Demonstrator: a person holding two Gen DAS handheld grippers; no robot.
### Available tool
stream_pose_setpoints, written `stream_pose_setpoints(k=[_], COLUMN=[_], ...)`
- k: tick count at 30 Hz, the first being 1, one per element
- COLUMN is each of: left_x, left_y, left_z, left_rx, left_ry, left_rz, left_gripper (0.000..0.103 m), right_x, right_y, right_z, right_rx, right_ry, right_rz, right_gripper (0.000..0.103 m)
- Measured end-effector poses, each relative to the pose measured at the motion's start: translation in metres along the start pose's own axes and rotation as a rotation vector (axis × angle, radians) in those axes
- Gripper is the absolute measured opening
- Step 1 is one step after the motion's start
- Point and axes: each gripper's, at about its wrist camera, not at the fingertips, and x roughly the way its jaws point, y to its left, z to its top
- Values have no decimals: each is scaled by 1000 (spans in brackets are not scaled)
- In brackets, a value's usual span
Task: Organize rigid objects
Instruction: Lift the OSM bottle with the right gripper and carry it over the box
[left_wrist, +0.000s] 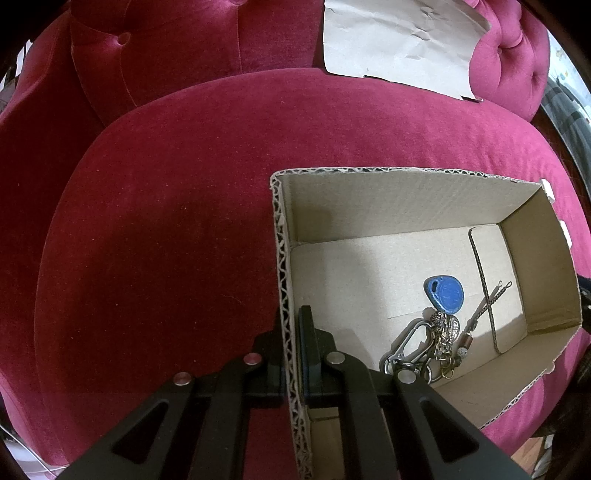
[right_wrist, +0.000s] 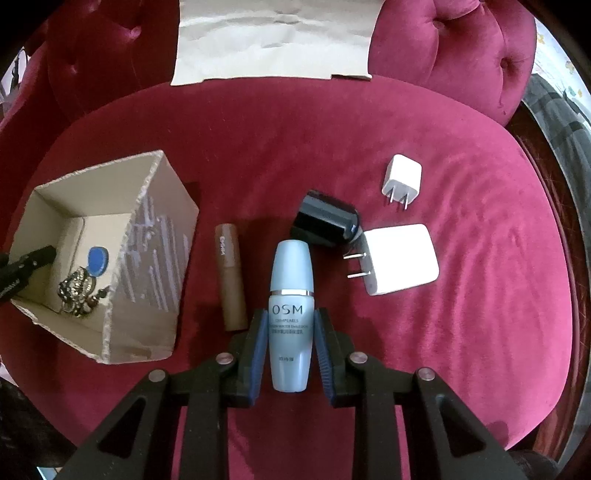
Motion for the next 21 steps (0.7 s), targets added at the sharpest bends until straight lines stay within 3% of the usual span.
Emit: stream_pose_setpoints(k=[21], left_x=[-1], left_y=[-1], left_z=[0], left_rx=[-1], left_ry=[1], left_rz=[0], left_gripper=[5], right_x=[-54], right_y=[10], right_z=[21], right_rx=[-19], right_ry=[-56], right_rz=[5], right_gripper=[26])
